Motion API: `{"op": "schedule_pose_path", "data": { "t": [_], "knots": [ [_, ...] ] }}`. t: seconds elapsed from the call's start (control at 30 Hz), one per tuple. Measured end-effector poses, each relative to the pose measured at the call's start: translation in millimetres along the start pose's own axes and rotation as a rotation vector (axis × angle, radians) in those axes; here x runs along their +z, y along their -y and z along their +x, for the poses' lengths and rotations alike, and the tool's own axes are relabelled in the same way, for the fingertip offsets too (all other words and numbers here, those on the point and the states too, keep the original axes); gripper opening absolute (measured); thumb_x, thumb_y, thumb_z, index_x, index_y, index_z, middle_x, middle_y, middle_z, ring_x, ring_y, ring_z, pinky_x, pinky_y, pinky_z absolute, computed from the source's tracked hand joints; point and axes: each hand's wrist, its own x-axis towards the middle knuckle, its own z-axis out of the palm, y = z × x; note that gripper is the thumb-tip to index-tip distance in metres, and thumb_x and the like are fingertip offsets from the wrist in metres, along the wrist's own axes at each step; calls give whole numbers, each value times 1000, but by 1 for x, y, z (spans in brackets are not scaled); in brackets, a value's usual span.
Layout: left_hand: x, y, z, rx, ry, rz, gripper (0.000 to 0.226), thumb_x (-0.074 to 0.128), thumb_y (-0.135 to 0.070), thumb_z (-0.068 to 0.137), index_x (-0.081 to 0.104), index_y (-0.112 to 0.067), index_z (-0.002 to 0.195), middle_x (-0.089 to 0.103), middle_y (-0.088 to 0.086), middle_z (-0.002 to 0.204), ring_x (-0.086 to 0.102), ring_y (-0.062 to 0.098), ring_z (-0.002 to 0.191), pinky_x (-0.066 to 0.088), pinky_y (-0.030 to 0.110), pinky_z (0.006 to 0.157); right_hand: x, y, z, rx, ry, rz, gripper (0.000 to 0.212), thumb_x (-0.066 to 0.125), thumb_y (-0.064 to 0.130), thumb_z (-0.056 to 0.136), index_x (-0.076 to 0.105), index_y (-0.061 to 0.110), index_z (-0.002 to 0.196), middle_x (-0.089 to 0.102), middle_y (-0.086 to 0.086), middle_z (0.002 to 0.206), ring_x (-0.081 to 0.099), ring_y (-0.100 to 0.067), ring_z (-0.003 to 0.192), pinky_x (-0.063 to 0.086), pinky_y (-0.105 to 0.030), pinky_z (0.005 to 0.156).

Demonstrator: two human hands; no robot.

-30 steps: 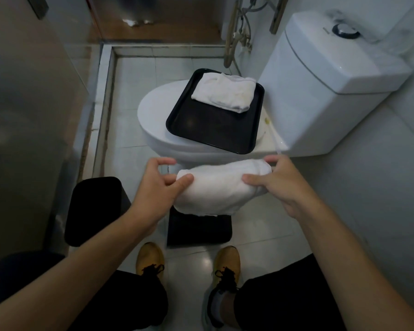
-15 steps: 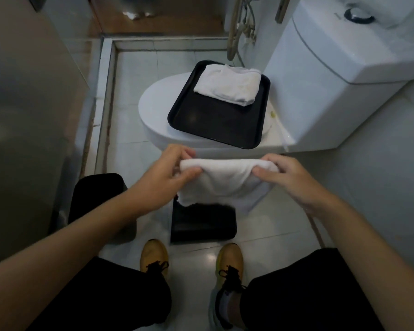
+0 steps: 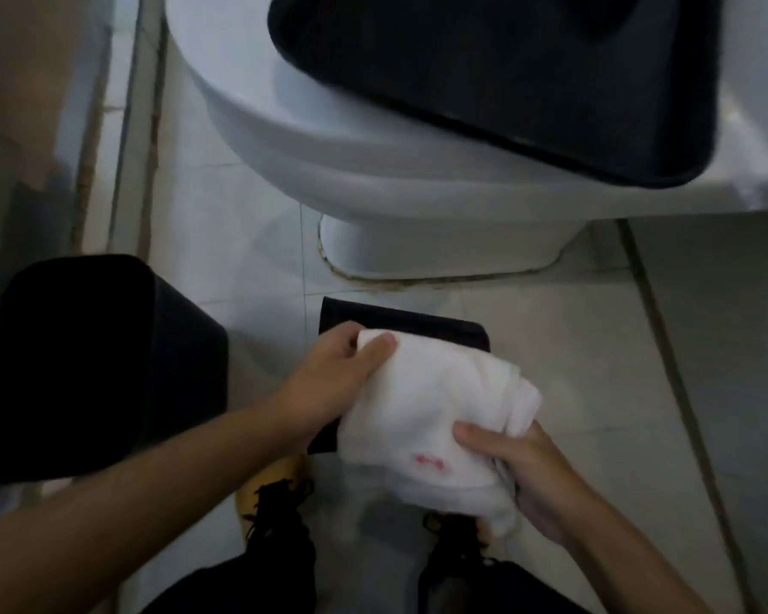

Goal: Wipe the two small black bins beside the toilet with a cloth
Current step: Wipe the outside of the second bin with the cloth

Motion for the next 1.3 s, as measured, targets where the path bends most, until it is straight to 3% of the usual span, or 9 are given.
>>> {"op": "schedule_pose_path", "data": {
  "t": [0.17,0.3,0.4,0.47,0.63,0.83,0.97,1.13,1.3],
  "knots": [
    [6,80,19,302,-155,-80,15,51,-28,98,65,-25,100,69,-6,91,67,11,82,56,25,70,-6,-24,22,-202,-385,-238,24,82,3,76,77,26,78,76,14,79,72,-2,75,54,-23,67],
    [-4,111,43,277,-616,132,16,50,-29,100,48,-27,116,48,-14,106,54,-1,94,46,12,76,14,-8,30,-615,-755,-645,40,87,50,67,51,33,64,55,27,50,55,24,59,39,3,55],
    [2,116,62,23,-358,-23,34,33,-42,104,57,-18,108,60,-6,97,58,1,86,49,21,74,22,-6,59,-829,-645,-987,32,81,46,77,65,19,75,61,13,66,63,-5,65,54,-28,61],
    [6,120,72,63,-367,38,40,33,-35,105,58,-6,92,60,9,83,56,8,70,45,21,61,20,-17,91,-885,-522,-1330,29,79,36,70,68,10,79,59,0,78,56,-20,82,45,-38,74],
    [5,135,84,130,-424,112,40,35,-27,105,53,2,85,57,20,75,55,29,67,44,44,60,20,-42,147,-645,-260,-1655,56,71,52,68,56,25,116,37,-12,145,35,-36,135,32,-54,107],
    [2,133,89,160,-391,73,36,36,-20,105,52,5,86,56,16,73,51,12,61,41,29,55,53,-64,144,-913,-388,-1643,49,70,33,77,62,14,121,54,-13,104,52,-29,86,42,-39,71],
    [2,139,83,201,-389,30,30,38,-15,105,56,7,94,62,21,85,59,22,74,50,30,64,54,-58,158,-1018,-161,-1565,53,80,18,69,65,10,120,56,-15,102,55,-29,86,50,-38,71],
    [5,136,88,209,-442,130,40,32,-26,106,54,0,85,57,15,74,53,20,63,42,28,54,92,-2,204,-853,-358,-1403,44,76,26,77,67,16,118,51,-9,111,50,-26,100,45,-34,78],
    [6,145,85,145,-481,104,21,42,1,100,61,6,97,58,7,87,54,17,75,37,18,63,102,-21,195,-1027,123,-1477,36,71,25,84,68,20,119,49,-5,104,49,-25,98,39,-32,72]
  ]
}}
